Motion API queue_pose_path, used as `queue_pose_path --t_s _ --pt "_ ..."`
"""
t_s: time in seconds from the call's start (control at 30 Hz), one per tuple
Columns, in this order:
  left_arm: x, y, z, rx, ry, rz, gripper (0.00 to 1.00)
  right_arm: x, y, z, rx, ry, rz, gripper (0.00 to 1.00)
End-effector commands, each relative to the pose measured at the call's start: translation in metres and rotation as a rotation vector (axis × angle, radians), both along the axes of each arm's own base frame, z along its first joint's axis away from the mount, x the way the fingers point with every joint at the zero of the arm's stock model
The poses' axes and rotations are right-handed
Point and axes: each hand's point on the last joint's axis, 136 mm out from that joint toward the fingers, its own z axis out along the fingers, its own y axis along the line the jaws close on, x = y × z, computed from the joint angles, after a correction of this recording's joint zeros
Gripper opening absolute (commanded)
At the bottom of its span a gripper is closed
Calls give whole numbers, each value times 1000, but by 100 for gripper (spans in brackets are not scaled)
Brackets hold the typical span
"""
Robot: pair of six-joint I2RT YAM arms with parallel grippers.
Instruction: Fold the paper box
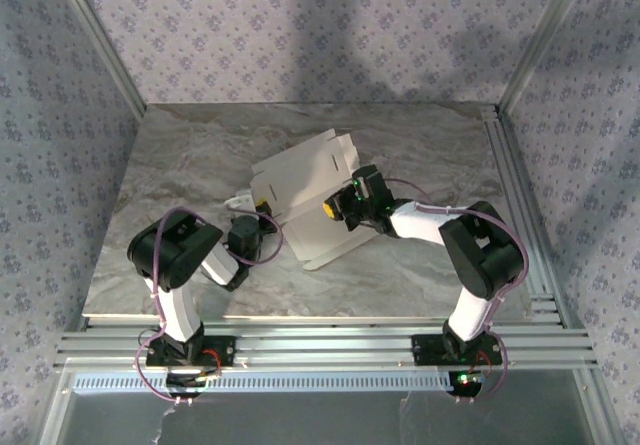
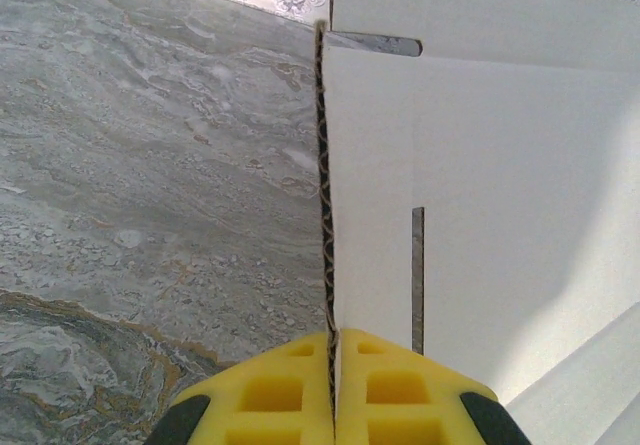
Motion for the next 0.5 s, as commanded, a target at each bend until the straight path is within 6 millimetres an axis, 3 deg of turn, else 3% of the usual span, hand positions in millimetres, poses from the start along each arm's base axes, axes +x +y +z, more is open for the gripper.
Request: queue_pose_path --t_s 0.0,0.13,0.17,0.37,0.47 --pt "1 4 14 -25 -33 25 0 10 -2 28 22 -103 -2 0" --pt "-1 4 22 -11 -51 12 0 17 -2 44 25 -118 6 0" --pt "-1 1 24 -2 -57 -5 0 18 -2 49 21 -128 6 4" --pt "-4 -26 31 148 -87 -117 0 18 -20 83 -130 -64 -73 70" --pt "-5 -34 36 207 -119 -138 0 26 -22 112 -155 -54 -127 84"
